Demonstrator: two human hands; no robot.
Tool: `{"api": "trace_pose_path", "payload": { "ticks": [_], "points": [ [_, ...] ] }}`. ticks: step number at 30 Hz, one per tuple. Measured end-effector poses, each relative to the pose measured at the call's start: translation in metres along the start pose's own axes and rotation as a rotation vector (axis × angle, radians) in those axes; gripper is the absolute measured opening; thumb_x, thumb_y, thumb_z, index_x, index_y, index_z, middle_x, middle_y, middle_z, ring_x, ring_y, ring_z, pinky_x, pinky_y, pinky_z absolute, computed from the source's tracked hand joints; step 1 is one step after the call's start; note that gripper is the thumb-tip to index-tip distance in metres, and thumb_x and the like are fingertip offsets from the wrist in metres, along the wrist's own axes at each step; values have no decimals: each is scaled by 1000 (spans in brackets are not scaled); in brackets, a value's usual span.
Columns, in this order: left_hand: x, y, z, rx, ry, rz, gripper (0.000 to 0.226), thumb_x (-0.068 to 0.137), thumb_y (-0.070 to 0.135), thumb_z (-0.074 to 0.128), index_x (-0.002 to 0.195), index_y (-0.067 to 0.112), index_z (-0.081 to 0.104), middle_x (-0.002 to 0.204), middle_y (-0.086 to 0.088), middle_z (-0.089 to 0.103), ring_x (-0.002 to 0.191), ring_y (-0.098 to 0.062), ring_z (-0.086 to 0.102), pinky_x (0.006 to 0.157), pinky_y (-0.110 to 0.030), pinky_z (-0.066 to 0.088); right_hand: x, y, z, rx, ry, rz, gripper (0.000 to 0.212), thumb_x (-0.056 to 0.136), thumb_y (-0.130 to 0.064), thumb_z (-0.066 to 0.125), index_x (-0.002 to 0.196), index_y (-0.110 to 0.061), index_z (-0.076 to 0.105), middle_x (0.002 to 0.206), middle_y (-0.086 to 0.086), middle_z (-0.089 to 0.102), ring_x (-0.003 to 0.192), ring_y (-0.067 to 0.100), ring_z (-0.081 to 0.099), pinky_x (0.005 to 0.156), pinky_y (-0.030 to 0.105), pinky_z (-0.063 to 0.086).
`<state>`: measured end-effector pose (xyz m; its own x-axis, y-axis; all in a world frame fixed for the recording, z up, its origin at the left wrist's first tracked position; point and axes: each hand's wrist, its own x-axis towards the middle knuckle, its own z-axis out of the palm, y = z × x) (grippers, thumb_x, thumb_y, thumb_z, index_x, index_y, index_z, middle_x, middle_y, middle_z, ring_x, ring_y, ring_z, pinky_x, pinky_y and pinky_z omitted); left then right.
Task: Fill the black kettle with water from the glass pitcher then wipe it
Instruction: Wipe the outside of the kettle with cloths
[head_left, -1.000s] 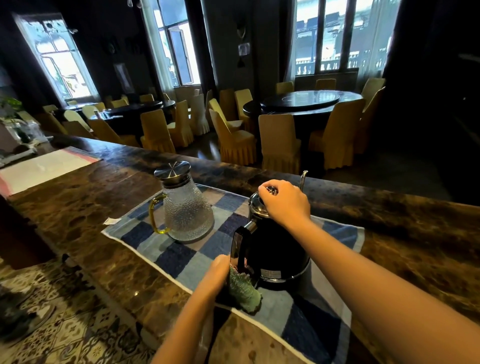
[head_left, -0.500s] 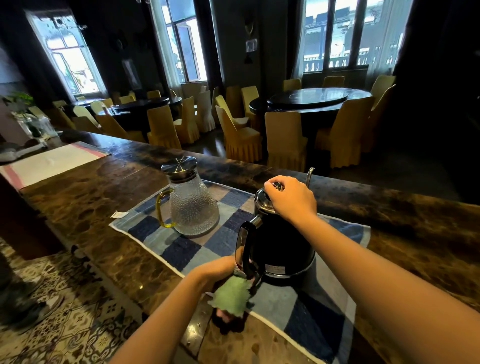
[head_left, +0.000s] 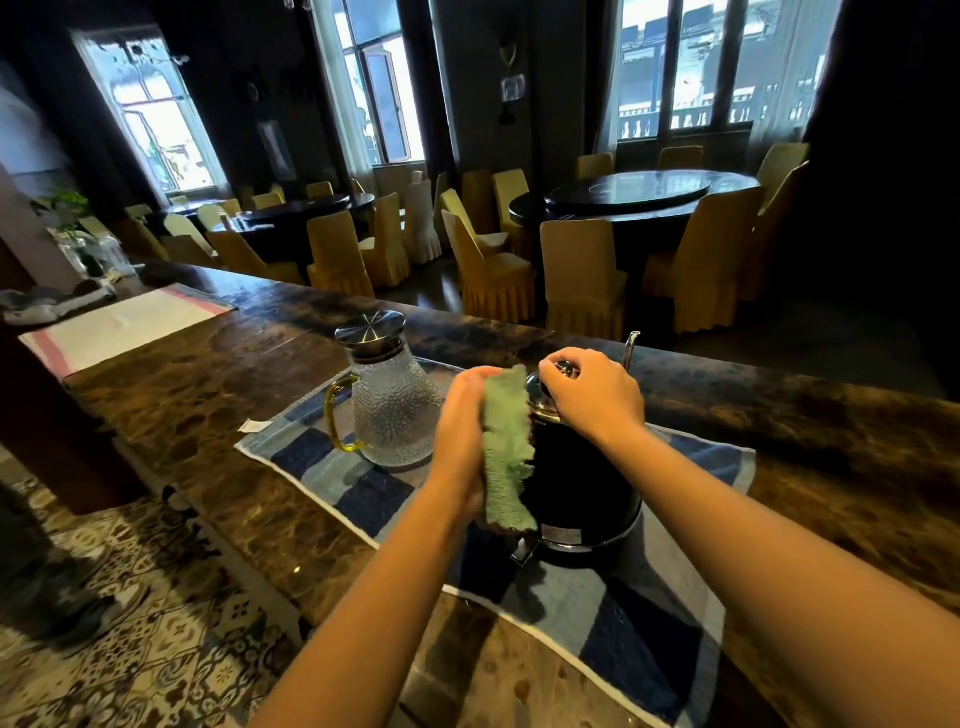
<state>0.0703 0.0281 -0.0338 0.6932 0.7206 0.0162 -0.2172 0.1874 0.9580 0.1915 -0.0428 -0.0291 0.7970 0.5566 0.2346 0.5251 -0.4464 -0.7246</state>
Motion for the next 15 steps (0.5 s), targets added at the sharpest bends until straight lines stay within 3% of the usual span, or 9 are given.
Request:
{"api": "trace_pose_path", "payload": {
  "ticks": [3, 6, 8, 12, 15],
  "points": [
    [-5, -18, 0, 467, 63, 262, 15, 82, 13, 49, 95, 20, 50, 94, -1, 53, 81, -8, 51, 72, -20, 42, 1, 1, 1, 6, -3, -7, 32, 91, -46, 46, 108, -30, 68, 112, 0, 69, 102, 25, 60, 84, 39, 51],
    [-26, -36, -5, 570, 57, 405, 9, 90, 16, 49, 99, 14, 49, 88, 6, 54, 78, 2, 52, 69, -11, 40, 1, 1, 2, 18, 8, -17, 30, 90, -45, 47, 105, -31, 69, 109, 0, 70, 100, 25, 61, 84, 41, 53],
    [-37, -50, -11, 678, 91, 440, 19, 87, 29, 51, 103, 18, 52, 94, 4, 60, 87, -3, 57, 74, -20, 45, 1, 2, 3, 20, 15, -20, 29, 90, -44, 47, 102, -31, 69, 107, 0, 70, 99, 26, 61, 83, 40, 52],
    [-28, -40, -19, 975, -15, 343, 34, 83, 38, 53, 105, 14, 62, 100, -3, 67, 95, -20, 62, 80, -37, 49, 2, 3, 2, 20, 12, -23, 28, 89, -43, 47, 101, -32, 69, 106, 0, 71, 99, 26, 62, 80, 37, 49],
    [-12, -7, -17, 1102, -262, 160, 24, 90, 36, 55, 80, 15, 60, 79, -6, 62, 78, -22, 60, 68, -35, 44, 3, 2, 1, 15, 11, -24, 28, 89, -42, 48, 103, -30, 70, 108, 2, 70, 101, 28, 61, 81, 37, 47]
  ]
}}
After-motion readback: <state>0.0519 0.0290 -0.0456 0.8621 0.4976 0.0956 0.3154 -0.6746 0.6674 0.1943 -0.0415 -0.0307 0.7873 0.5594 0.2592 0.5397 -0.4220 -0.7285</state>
